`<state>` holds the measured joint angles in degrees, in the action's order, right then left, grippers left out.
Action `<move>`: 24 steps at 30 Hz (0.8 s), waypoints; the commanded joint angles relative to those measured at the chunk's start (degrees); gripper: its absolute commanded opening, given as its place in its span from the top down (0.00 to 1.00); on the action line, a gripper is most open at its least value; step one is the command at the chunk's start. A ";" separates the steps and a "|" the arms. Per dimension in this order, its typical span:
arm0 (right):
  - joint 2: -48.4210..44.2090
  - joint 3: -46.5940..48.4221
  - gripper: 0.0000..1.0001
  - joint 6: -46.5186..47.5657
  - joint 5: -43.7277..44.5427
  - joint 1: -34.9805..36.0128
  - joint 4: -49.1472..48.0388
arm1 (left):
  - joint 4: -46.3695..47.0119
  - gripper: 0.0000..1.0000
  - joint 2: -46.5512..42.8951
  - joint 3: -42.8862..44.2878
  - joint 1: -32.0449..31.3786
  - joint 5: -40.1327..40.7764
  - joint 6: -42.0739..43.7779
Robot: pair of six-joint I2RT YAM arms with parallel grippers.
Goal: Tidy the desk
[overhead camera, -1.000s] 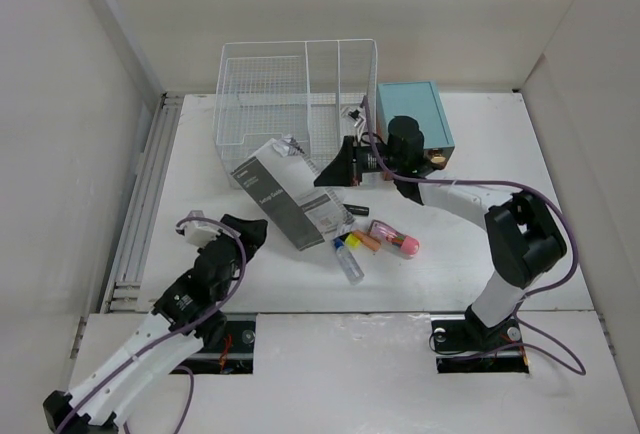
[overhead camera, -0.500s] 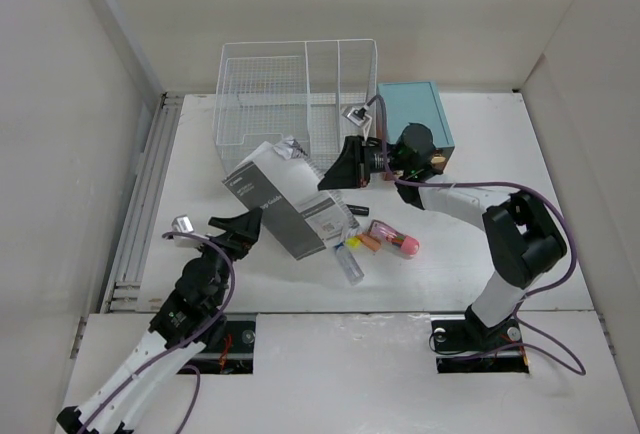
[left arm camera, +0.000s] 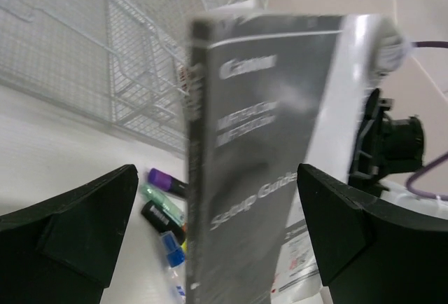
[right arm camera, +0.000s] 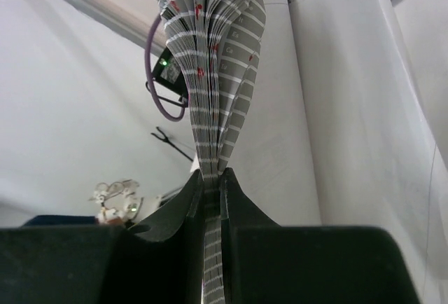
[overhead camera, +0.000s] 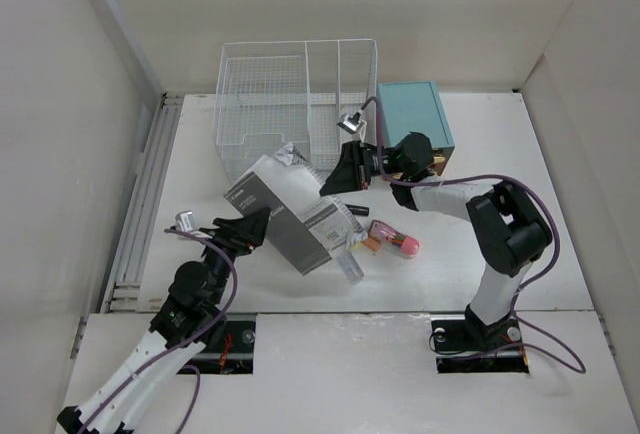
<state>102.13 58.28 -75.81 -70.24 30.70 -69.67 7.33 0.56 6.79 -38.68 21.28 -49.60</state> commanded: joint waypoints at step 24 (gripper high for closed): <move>0.44 2.89 1.00 -8.74 -3.06 0.77 -27.63 | 17.26 0.40 7.68 9.20 -0.35 -16.17 3.81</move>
<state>103.00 58.22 -83.26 -72.71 29.58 -72.60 12.10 5.72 11.27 -38.50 12.29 -45.87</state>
